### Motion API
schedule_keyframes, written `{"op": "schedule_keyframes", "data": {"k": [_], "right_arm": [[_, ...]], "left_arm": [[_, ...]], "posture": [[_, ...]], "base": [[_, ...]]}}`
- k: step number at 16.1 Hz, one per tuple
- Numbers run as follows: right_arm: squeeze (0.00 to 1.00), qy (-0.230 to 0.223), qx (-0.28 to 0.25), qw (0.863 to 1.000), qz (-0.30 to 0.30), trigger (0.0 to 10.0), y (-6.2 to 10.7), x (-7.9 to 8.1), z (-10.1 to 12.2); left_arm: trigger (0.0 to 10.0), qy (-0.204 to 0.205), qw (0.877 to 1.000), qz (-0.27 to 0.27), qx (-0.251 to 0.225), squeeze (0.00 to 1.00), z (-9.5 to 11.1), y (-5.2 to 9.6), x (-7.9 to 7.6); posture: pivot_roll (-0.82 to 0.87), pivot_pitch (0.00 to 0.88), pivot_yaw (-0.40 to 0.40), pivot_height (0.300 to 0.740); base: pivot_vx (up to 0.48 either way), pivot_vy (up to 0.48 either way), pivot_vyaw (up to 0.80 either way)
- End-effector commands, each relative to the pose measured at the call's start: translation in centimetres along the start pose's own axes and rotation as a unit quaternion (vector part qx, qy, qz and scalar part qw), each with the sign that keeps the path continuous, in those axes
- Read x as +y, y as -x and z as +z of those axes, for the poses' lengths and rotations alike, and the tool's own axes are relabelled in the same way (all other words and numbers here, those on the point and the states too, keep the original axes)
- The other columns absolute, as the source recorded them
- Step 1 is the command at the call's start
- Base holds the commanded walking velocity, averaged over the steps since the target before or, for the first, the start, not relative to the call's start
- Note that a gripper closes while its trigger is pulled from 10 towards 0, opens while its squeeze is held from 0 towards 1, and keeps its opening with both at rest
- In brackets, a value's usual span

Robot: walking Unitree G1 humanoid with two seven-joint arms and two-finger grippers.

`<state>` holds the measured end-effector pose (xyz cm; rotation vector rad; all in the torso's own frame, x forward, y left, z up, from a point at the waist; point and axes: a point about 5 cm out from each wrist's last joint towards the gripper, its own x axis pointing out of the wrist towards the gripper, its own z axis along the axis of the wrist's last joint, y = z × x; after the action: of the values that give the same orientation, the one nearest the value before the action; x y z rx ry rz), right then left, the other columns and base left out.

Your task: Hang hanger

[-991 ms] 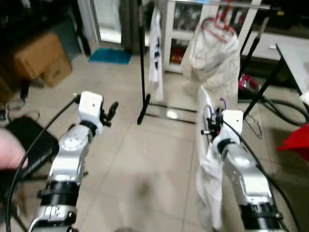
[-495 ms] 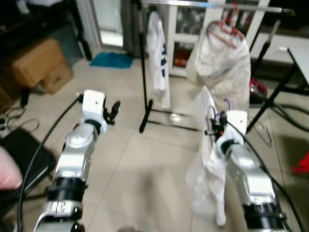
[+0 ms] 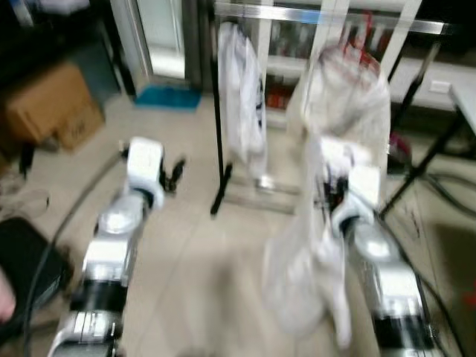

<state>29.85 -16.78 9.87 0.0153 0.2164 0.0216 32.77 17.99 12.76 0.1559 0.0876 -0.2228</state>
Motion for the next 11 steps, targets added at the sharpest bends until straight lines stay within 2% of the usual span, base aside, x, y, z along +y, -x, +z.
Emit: {"op": "schedule_keyframes", "data": {"k": [1, 11], "right_arm": [[0.0, -0.003, -0.015, 1.0, -0.016, 10.0, 0.01, -1.04, 0.79], [0.0, -0.002, -0.019, 1.0, -0.005, 10.0, -0.65, -0.72, 1.46]], "left_arm": [[10.0, 0.002, 1.0, -0.018, -0.007, 0.0, 0.39, -0.26, -0.94], [10.0, 0.006, 1.0, -0.022, -0.009, 0.0, 0.61, -0.17, -1.05]], "posture": [[0.07, 0.0, 0.021, 0.74], [0.08, 0.0, 0.008, 0.74]], "base": [[0.398, 0.0, 0.0], [0.414, 0.0, 0.0]]}}
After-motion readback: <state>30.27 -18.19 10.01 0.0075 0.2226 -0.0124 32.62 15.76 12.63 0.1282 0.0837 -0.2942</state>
